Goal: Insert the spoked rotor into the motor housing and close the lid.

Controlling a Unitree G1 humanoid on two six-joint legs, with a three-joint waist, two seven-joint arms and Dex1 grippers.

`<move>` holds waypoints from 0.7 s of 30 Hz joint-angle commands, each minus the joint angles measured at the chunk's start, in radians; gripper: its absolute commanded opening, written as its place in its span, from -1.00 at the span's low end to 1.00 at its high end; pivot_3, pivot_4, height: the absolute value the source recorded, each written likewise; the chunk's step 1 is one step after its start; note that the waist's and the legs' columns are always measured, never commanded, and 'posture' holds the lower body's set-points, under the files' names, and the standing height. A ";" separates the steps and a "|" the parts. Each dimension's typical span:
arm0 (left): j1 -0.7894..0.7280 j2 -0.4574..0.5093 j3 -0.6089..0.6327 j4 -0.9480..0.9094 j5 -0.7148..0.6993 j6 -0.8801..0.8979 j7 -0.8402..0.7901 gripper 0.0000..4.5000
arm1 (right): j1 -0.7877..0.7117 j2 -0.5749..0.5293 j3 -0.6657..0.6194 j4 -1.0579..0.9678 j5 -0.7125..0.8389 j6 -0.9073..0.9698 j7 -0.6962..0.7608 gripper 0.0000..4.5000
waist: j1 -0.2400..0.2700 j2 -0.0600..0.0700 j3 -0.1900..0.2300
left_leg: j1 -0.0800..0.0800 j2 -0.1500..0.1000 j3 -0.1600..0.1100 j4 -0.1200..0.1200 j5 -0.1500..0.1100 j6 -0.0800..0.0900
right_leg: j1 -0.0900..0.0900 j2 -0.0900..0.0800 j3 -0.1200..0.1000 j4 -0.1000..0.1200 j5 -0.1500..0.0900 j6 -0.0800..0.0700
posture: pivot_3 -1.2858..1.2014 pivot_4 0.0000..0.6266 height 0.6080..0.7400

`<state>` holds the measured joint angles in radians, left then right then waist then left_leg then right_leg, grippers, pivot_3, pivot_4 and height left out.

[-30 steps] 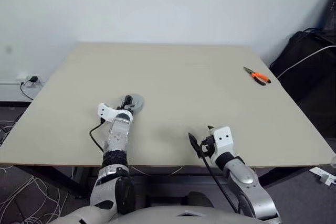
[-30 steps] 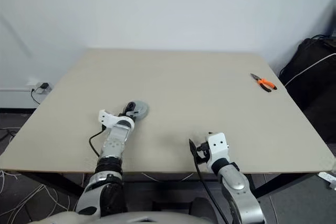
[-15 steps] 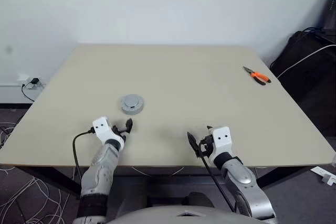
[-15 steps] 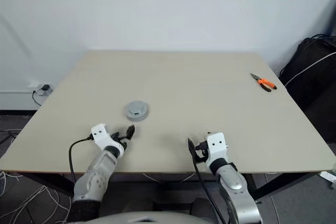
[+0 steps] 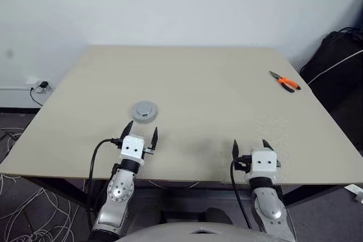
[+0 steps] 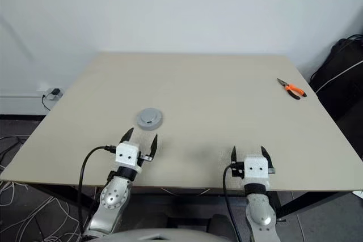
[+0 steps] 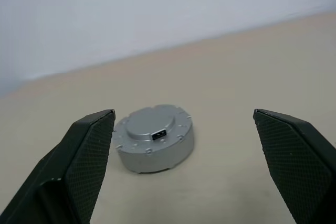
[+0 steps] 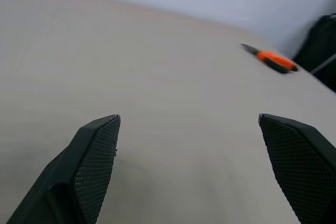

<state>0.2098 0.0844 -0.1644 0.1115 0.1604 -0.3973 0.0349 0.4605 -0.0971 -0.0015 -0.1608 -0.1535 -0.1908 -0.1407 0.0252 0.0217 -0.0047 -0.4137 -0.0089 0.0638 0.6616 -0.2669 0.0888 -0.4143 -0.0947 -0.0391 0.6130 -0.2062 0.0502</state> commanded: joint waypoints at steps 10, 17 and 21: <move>0.000 -0.020 -0.002 -0.008 -0.006 -0.009 -0.008 0.98 | 0.029 0.031 0.003 0.005 0.000 -0.076 0.006 1.00 | -0.002 -0.001 0.000 | 0.001 0.000 0.000 0.001 0.000 0.001 | 0.001 -0.001 -0.001 0.001 -0.002 0.003 | 0.03 -1.00 1.00; 0.018 -0.033 -0.004 -0.015 -0.057 0.017 -0.049 0.98 | 0.012 0.038 0.005 0.003 0.029 -0.052 0.043 1.00 | -0.001 -0.001 0.001 | 0.001 0.000 0.000 0.003 0.000 0.001 | 0.002 -0.001 -0.001 0.001 -0.001 0.001 | 0.03 -1.00 1.00; 0.021 -0.039 -0.014 -0.019 -0.076 0.038 -0.078 0.98 | 0.002 0.044 0.000 0.009 0.029 -0.024 0.042 1.00 | -0.001 -0.001 0.000 | 0.001 0.000 0.000 0.003 0.000 0.001 | 0.002 -0.001 -0.001 0.001 -0.001 0.001 | 0.03 -1.00 1.00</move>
<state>0.2394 0.0539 -0.1696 0.1276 0.0947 -0.3612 -0.0324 0.4790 -0.0589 0.0073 -0.1335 -0.1288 -0.2177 -0.0946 0.0242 0.0207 -0.0043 -0.4130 -0.0087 0.0634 0.6647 -0.2670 0.0896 -0.4124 -0.0953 -0.0406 0.6140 -0.2067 0.0515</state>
